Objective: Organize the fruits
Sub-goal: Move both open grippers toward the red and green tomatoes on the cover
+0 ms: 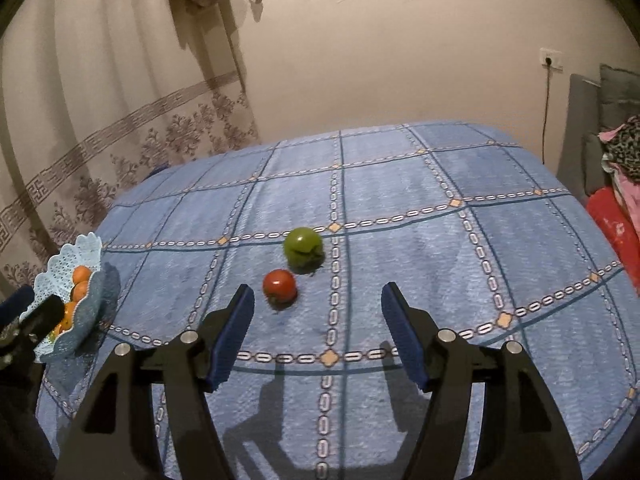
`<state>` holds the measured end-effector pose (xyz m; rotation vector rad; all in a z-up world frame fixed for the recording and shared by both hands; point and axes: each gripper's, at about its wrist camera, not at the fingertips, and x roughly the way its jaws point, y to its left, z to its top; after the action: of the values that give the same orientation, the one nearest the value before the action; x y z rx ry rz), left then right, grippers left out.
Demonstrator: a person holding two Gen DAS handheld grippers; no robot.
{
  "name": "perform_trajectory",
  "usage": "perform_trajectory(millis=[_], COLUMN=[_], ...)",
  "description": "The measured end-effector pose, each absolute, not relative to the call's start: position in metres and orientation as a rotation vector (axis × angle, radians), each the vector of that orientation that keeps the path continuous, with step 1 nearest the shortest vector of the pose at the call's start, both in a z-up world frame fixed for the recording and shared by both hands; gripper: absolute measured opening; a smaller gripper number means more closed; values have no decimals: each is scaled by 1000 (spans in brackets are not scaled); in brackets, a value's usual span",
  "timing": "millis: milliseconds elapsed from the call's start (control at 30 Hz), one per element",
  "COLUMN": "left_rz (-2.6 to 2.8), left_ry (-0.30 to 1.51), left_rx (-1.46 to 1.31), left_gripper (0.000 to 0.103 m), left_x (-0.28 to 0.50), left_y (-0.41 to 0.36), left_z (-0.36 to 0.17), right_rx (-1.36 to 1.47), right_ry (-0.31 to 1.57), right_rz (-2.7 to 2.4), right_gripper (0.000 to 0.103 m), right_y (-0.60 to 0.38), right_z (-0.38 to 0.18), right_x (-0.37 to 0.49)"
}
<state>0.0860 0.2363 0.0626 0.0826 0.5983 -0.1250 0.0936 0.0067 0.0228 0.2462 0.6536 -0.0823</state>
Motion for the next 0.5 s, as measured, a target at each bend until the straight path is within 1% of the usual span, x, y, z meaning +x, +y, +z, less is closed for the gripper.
perform_trajectory(millis=[500], left_rz=[-209], left_ry=[649], left_rx=[182], left_gripper=[98], left_x=[117], left_y=[171], left_z=[34], right_rx=[293], right_ry=[650], right_rz=[-170], right_gripper=[66], right_y=[-14], right_z=[15], right_x=[91])
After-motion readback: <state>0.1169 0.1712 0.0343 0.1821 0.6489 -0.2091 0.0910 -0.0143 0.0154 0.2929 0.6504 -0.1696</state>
